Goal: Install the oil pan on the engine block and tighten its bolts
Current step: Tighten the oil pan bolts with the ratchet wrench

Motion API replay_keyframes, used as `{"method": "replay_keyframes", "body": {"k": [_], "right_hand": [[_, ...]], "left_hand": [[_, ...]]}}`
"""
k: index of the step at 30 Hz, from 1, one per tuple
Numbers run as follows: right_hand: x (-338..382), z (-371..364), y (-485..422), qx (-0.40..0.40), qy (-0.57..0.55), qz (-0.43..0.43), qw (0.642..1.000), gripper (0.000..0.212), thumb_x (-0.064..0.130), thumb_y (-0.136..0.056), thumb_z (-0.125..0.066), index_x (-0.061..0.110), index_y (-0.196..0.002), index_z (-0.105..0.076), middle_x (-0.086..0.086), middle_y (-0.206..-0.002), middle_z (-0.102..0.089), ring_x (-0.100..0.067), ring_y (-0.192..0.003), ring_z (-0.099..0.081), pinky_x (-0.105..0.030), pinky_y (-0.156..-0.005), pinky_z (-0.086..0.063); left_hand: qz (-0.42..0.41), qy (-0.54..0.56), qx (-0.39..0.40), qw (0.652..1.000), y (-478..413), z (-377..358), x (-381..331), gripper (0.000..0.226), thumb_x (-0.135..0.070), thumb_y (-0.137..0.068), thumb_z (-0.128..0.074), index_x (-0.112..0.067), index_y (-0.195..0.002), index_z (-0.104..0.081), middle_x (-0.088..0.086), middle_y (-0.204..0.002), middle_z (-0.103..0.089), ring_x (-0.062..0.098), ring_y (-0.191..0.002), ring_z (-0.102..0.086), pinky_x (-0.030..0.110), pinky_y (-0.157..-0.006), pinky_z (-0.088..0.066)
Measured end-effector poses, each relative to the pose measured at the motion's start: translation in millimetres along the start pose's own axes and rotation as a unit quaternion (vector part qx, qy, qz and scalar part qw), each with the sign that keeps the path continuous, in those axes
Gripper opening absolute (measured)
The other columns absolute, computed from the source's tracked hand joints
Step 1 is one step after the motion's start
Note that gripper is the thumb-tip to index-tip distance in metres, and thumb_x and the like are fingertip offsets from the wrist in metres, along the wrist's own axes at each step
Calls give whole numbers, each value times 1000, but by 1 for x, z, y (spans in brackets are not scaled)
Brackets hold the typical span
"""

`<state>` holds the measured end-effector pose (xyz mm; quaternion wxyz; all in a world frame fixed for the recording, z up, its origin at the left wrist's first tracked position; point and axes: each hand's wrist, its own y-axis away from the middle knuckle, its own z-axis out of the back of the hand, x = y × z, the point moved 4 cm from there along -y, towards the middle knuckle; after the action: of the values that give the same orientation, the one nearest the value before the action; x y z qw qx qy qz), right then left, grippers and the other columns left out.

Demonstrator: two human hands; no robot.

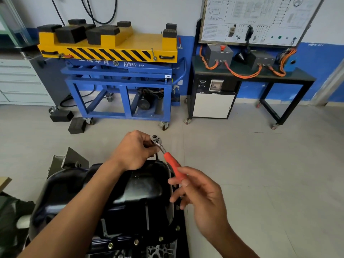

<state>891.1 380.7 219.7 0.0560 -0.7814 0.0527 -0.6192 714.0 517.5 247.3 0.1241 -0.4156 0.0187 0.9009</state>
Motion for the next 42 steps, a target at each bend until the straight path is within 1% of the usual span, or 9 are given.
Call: {"method": "replay_keyframes", "body": {"k": [6, 12, 15, 19, 23, 26, 31, 38, 42], "right_hand": [[13, 24, -27, -61, -29, -29, 997, 19, 18, -82, -74, 17, -102, -74, -14, -84, -71, -21, -63, -62, -25, -50, -45], [8, 41, -87, -146, 7, -57, 988, 19, 9, -99, -59, 20, -106, -72, -3, -67, -62, -16, -55, -56, -24, -48, -41], [3, 41, -128, -140, 31, -88, 986, 19, 14, -100, -59, 22, -112, -70, -1, -67, -62, -15, -57, -58, -25, -49, -42], [-3, 23, -175, -99, 62, -109, 987, 15, 17, -100, -56, 23, -105, -69, 4, -59, -61, -14, -54, -57, -23, -46, -39], [-5, 6, -197, -58, 83, -115, 988, 16, 19, -100, -56, 20, -109, -69, -2, -64, -63, -14, -55, -57, -22, -45, -39], [-4, 11, -185, -89, 76, -102, 988, 10, 21, -99, -59, 21, -103, -68, 3, -60, -63, -12, -53, -57, -22, -46, -40], [-2, 33, -118, -118, 22, -74, 990, 6, 18, -95, -67, 14, -94, -62, -7, -69, -64, -17, -54, -55, -25, -48, -40], [-2, 14, -40, -53, 18, -68, 996, 24, 12, -86, -76, 9, -85, -52, -10, -64, -67, -19, -50, -55, -22, -46, -43], [-7, -10, -22, 37, 7, -100, 994, 28, 10, -81, -77, 9, -84, -50, -12, -73, -72, -15, -54, -63, -18, -49, -47]], "left_hand": [[13, 3, -12, 1000, -1, 0, 2, 15, -15, -85, -79, -19, -71, -74, -4, -60, -70, 6, -54, -61, 25, -60, -51], [13, -4, 5, 1000, 0, 0, 0, 17, -17, -85, -79, -19, -69, -74, -6, -60, -70, 4, -53, -57, 24, -60, -50], [16, 8, 18, 1000, 0, 0, -1, 13, -17, -85, -79, -14, -73, -76, 1, -66, -72, 8, -57, -58, 29, -65, -53], [19, 16, 27, 999, -1, -1, -1, 11, -16, -85, -79, -11, -76, -77, 4, -69, -73, 9, -59, -57, 32, -68, -53], [22, 18, 23, 999, 0, -2, -2, 10, -16, -85, -79, -10, -78, -78, -1, -66, -73, 7, -58, -61, 28, -65, -52], [33, 16, -7, 999, 2, -1, -1, 11, -17, -85, -79, -13, -75, -77, -4, -61, -70, 5, -55, -61, 25, -62, -51], [55, -2, -47, 997, 3, 1, 2, 18, -22, -85, -79, -14, -71, -73, 1, -62, -70, 21, -64, -67, 33, -66, -54], [48, 4, -16, 999, 3, -1, -2, 10, -20, -84, -79, -13, -77, -78, 1, -65, -72, 23, -68, -70, 35, -68, -55], [44, 3, -16, 999, 3, -1, -3, 14, -20, -81, -82, -11, -71, -76, 8, -63, -69, 13, -55, -51, 36, -62, -49]]}}
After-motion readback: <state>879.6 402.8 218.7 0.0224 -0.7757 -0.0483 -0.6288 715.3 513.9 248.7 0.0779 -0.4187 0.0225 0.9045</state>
